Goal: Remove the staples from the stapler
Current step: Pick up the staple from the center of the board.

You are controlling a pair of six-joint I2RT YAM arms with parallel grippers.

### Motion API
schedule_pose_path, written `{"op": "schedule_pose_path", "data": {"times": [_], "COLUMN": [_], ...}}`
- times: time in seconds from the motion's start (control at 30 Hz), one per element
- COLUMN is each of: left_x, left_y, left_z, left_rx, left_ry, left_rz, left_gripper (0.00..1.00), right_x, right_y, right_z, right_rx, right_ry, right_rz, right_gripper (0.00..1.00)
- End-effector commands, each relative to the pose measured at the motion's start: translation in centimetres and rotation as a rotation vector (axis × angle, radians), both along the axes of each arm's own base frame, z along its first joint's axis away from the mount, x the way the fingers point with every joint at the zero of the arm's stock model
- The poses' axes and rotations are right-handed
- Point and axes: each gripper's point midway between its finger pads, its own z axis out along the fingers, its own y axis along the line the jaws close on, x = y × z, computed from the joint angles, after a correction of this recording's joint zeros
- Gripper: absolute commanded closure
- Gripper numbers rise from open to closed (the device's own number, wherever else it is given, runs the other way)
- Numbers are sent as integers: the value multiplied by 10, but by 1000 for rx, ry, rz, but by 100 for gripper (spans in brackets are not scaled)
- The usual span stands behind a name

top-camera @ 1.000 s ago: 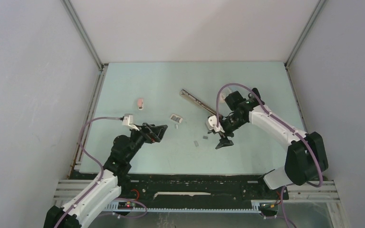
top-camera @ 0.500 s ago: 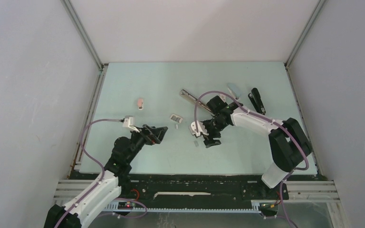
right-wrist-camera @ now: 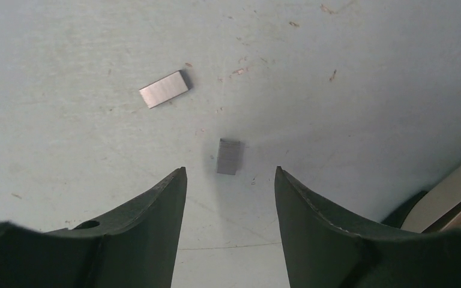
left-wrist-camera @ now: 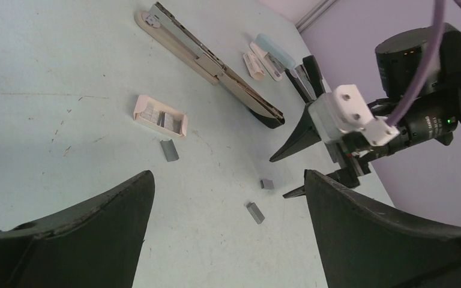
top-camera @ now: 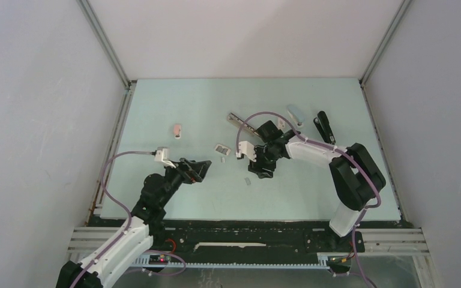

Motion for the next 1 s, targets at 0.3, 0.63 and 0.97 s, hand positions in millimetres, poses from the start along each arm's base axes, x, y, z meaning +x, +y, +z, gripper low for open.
{"op": "schedule_pose_path", "data": {"times": [0.3, 0.63, 0.97], "left_x": [0, 0, -1], "left_y": [8, 8, 8], "left_z": [-6, -5, -3], "left_rx": [6, 6, 8], "left_ry": [-1, 0, -4], "left_rz": [35, 35, 35], "left_gripper": [1, 1, 1], "right_x": [1, 0, 3], "right_y": [-3, -2, -5], "right_z": [-22, -29, -37], "right_rx": [-79, -96, -126], "right_ry": [-8, -7, -21], "right_rz": [-137, -132, -127], "right_gripper": [37, 47, 64]}}
